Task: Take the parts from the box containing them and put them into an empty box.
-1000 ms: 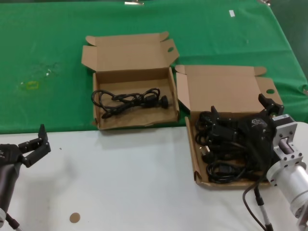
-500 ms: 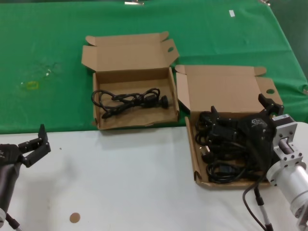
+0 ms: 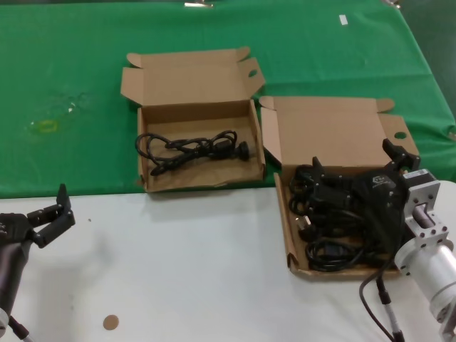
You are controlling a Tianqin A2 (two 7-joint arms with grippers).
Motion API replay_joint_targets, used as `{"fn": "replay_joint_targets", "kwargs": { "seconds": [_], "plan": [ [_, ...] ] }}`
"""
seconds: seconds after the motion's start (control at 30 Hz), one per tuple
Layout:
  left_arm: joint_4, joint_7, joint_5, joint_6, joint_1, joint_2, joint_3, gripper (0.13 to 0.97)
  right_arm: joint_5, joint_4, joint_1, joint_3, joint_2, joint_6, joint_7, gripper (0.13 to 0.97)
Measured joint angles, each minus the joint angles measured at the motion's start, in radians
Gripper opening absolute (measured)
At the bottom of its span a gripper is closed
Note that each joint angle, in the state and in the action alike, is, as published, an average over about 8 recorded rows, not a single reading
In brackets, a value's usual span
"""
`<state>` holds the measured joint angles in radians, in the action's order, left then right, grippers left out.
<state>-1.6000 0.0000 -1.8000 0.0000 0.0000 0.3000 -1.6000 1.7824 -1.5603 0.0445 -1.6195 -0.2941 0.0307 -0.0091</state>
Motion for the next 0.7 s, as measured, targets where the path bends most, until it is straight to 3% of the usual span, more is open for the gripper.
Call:
{"fn": "replay_joint_targets", "kwargs": {
  "seconds": [0.7],
  "plan": [
    [0.0, 0.0, 0.0, 0.0, 0.0, 0.0, 0.0, 0.966, 0.0, 0.0, 0.0, 0.0, 0.0, 0.0, 0.0, 0.966]
  ]
}}
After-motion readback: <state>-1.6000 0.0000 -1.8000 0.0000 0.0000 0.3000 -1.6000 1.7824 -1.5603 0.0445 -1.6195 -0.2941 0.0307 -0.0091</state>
